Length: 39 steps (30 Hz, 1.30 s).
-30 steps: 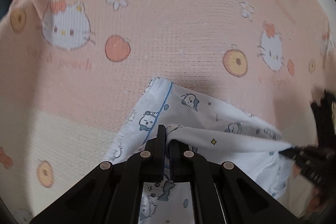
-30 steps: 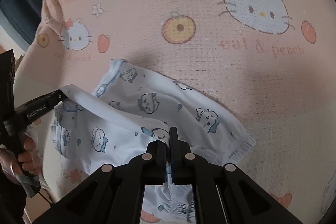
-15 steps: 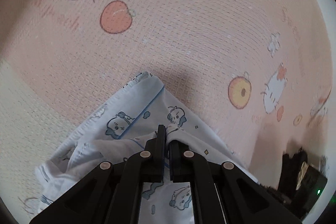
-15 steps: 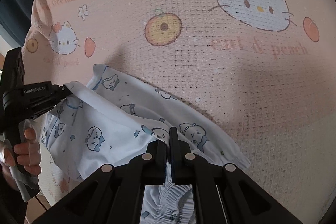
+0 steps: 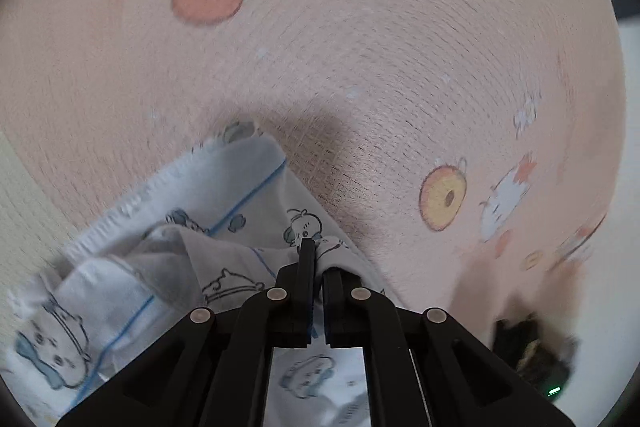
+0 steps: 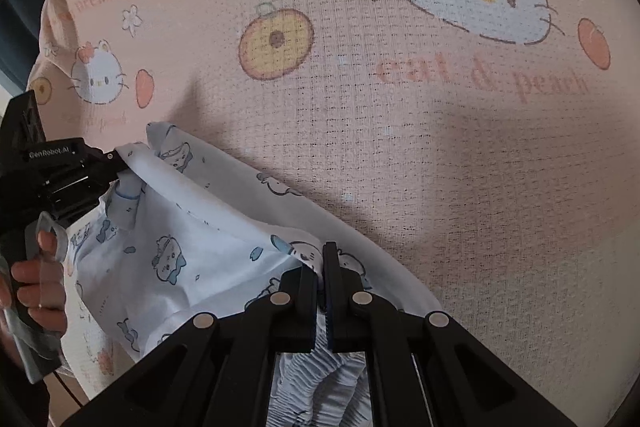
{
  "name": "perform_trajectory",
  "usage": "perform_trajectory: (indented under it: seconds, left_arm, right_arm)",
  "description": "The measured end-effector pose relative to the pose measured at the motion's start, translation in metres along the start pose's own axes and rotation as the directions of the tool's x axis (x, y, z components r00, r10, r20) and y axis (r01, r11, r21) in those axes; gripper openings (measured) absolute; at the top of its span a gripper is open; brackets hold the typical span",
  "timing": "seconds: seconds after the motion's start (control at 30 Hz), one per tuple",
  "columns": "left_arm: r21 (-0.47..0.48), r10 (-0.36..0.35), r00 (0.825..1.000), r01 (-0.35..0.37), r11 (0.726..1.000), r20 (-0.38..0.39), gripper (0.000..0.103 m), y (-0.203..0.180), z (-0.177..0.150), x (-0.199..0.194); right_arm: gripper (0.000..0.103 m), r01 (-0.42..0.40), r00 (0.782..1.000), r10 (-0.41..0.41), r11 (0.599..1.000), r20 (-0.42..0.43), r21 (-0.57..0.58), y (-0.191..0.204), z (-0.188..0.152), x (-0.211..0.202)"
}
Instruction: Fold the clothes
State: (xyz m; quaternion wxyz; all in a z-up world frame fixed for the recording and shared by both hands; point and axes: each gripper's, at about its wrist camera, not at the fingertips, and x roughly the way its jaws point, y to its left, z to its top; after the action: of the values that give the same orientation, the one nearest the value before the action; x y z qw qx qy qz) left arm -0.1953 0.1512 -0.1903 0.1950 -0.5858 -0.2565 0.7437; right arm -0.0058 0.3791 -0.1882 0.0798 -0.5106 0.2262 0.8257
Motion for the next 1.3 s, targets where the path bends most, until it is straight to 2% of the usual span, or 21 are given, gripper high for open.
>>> perform_trajectory:
  seconds: [0.1,0.17,0.2,0.27,0.33,0.53,0.63,0.7,0.73,0.77,0.8,0.83,0.87,0.93,1.03,1.13,1.3]
  left_arm:
    - [-0.124,-0.072,0.996,0.066,0.990,-0.047,0.002,0.018,0.006,0.007]
    - [-0.142,-0.080,0.996,0.074,0.987,-0.038,0.002,0.021,0.007,0.004]
    - [-0.140,-0.077,0.996,0.072,0.988,-0.033,0.002,0.020,0.007,0.003]
    - [-0.127,-0.068,0.997,0.063,0.990,-0.035,0.003,0.016,0.008,0.001]
    - [-0.111,-0.056,0.998,0.051,0.993,-0.041,0.003,0.010,0.010,-0.001]
    - [-0.062,-0.060,0.998,0.058,0.996,-0.026,0.003,-0.008,0.013,-0.015]
    - [-0.027,-0.036,0.999,0.035,0.999,-0.041,0.004,-0.014,0.011,-0.017]
    - [0.034,0.032,0.997,-0.030,0.999,-0.066,0.013,-0.018,0.007,-0.013]
    - [0.081,0.091,0.992,-0.084,0.993,-0.083,0.039,-0.021,0.005,-0.008]
    - [0.129,0.148,0.984,-0.134,0.983,-0.098,0.083,-0.022,0.003,-0.003]
    - [0.179,0.197,0.973,-0.175,0.968,-0.116,0.098,-0.024,0.001,0.003]
    - [0.230,0.248,0.960,-0.214,0.950,-0.131,0.103,-0.024,-0.002,0.009]
    - [0.267,0.283,0.950,-0.241,0.933,-0.133,0.103,-0.024,-0.005,0.013]
    - [0.312,0.308,0.945,-0.262,0.913,-0.107,0.103,-0.025,-0.010,0.013]
    - [0.285,0.273,0.959,-0.240,0.928,-0.083,0.103,-0.021,-0.012,0.007]
    - [0.238,0.216,0.975,-0.196,0.951,-0.059,0.103,-0.014,-0.010,-0.003]
    - [0.229,0.208,0.977,-0.194,0.954,-0.041,0.103,-0.004,-0.010,-0.017]
  right_arm:
    - [0.014,-0.011,1.000,0.012,1.000,-0.014,0.021,-0.002,0.000,0.002]
    - [0.033,-0.046,0.999,0.047,0.998,-0.016,0.053,-0.005,-0.001,0.000]
    - [0.039,-0.062,0.998,0.063,0.996,-0.016,0.063,-0.005,-0.002,-0.001]
    - [0.061,-0.061,0.998,0.062,0.996,-0.012,0.068,-0.006,-0.002,-0.004]
    - [0.066,-0.061,0.998,0.062,0.995,-0.008,0.073,-0.007,-0.002,-0.007]
    - [0.066,-0.061,0.998,0.061,0.994,0.002,0.088,-0.009,-0.004,-0.015]
    - [0.067,-0.061,0.998,0.060,0.994,0.008,0.095,-0.009,-0.004,-0.019]
    - [0.067,-0.060,0.998,0.059,0.993,0.008,0.100,-0.010,-0.005,-0.021]
    - [0.067,-0.057,0.998,0.057,0.993,0.000,0.100,-0.010,-0.006,-0.020]
    - [0.067,-0.056,0.998,0.057,0.994,-0.007,0.093,-0.008,-0.007,-0.020]
    - [0.067,-0.055,0.998,0.056,0.995,-0.013,0.086,-0.007,-0.007,-0.019]
    - [0.067,-0.054,0.998,0.056,0.995,-0.020,0.078,-0.006,-0.008,-0.019]
    - [0.067,-0.053,0.998,0.055,0.996,-0.027,0.071,-0.004,-0.009,-0.018]
    - [0.067,-0.045,0.998,0.047,0.998,-0.031,0.048,0.000,-0.010,-0.017]
    - [0.067,-0.031,0.999,0.031,0.999,-0.033,0.015,0.008,-0.012,-0.016]
    - [0.067,-0.035,0.999,0.036,0.999,-0.031,0.031,0.006,-0.014,-0.018]
    - [0.067,-0.048,0.998,0.050,0.996,-0.024,0.079,-0.001,-0.015,-0.022]
